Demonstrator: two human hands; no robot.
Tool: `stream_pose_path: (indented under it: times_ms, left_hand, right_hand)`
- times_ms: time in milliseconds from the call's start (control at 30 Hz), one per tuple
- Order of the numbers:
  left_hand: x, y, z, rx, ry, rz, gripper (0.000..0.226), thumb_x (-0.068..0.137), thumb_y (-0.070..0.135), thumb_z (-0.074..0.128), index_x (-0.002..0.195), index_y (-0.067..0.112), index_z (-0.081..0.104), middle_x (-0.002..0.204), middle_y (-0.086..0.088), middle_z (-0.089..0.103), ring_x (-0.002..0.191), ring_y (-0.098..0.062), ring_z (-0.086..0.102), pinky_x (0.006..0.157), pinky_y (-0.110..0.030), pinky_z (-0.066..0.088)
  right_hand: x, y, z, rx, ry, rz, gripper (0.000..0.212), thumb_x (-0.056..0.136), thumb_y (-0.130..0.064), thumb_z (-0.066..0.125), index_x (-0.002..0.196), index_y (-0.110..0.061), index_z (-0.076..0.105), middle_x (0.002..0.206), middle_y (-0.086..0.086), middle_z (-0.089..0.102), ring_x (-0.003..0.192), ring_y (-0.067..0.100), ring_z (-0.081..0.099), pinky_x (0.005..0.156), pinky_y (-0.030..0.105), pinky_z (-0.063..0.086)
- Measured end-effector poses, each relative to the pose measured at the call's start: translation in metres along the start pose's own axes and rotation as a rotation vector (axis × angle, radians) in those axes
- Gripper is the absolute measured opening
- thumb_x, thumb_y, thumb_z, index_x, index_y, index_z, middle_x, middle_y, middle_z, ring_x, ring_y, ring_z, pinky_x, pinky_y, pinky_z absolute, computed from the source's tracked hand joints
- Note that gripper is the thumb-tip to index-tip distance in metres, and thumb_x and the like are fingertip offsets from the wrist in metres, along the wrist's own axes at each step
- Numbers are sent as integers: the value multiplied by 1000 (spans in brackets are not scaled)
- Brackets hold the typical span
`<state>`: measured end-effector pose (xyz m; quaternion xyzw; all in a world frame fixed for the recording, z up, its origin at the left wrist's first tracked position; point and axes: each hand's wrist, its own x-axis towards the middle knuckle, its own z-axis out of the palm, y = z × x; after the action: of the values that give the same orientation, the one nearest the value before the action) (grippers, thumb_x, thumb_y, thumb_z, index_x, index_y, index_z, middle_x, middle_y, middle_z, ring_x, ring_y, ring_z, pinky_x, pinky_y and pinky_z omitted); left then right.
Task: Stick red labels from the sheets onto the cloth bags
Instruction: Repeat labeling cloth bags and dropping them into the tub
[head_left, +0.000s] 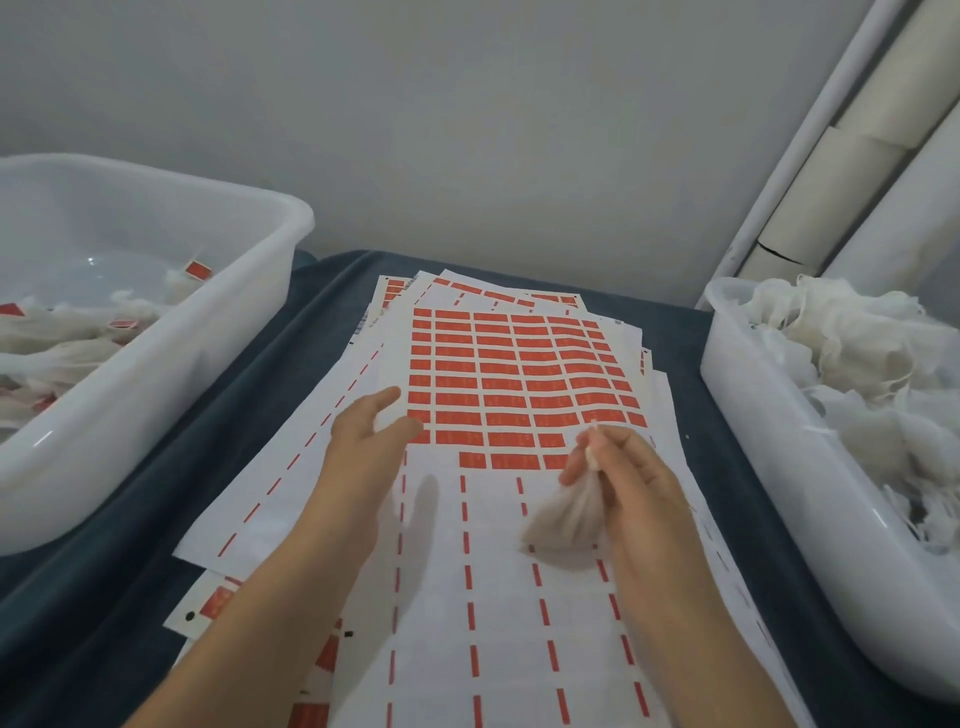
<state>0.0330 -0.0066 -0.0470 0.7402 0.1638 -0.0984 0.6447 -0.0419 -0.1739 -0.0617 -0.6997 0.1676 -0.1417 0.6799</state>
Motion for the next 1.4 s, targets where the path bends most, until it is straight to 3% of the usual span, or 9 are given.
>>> stream_pose_path:
  times_ms: [200,267,333,433,667,833,1067,1233,1400]
  left_hand:
    - [11,0,-7,-132,-80,-111,51,84,17,66,130,25,49,135,-1,51,114,-24,53,100,-45,39]
    - [8,0,-7,-181,-222,-205,40,81,17,69,118,22,57,116,2,64,97,-24,65,83,-45,52]
    - [3,-3,-4,-158,-369,-270,23,78,17,72,98,23,61,91,-1,73,77,-28,71,61,-41,56]
    - [0,-12,1,-139,-443,-299,22,76,9,73,87,23,59,73,-5,73,79,-34,67,67,-44,54]
    - [-2,-18,-1,-216,-619,-206,21,80,2,64,93,18,64,87,-8,74,72,-29,71,57,-37,57]
    - [-3,-15,-4,-206,-709,-45,24,80,3,63,96,22,64,92,-4,73,77,-25,71,58,-32,57]
    - [-9,-10,-4,-242,-734,94,26,62,16,71,85,29,73,91,-1,73,80,-22,71,60,-30,57]
    - [-13,-13,0,-190,-690,172,33,59,26,80,86,41,68,92,6,73,82,-18,70,69,-36,55]
    - [-11,-10,-1,-119,-699,209,35,54,29,75,85,41,67,88,10,73,78,-13,70,57,-26,55]
  right_hand:
    - [8,9,-6,-213,247,-155,11,87,-37,54,87,-27,59,79,-16,67,75,5,63,76,25,52]
    - [8,12,-3,-250,248,-179,9,86,-39,54,87,-31,58,82,-19,66,80,3,63,78,22,51]
    - [8,12,-2,-264,244,-188,4,88,-39,54,91,-37,54,81,-24,66,82,-3,63,70,16,49]
    - [6,12,-1,-258,227,-245,17,90,-34,54,99,-44,44,85,-31,64,83,-14,59,57,3,44]
    - [1,10,-1,-505,152,-355,13,89,-36,46,79,-42,52,84,-38,52,83,-16,54,65,0,40]
    - [-3,8,6,-637,-46,-367,26,70,-60,52,93,-50,50,95,-46,41,89,-26,45,77,-3,33]
    - [-5,0,1,-544,-117,-382,26,67,-62,56,91,-56,53,98,-44,49,97,-28,43,73,-10,33]
    - [-9,-2,3,-551,-104,-438,19,70,-53,59,88,-53,53,95,-41,51,97,-23,47,76,-6,37]
    - [-10,-3,1,-619,-92,-518,22,73,-46,59,94,-42,60,96,-38,50,89,-13,53,85,8,44]
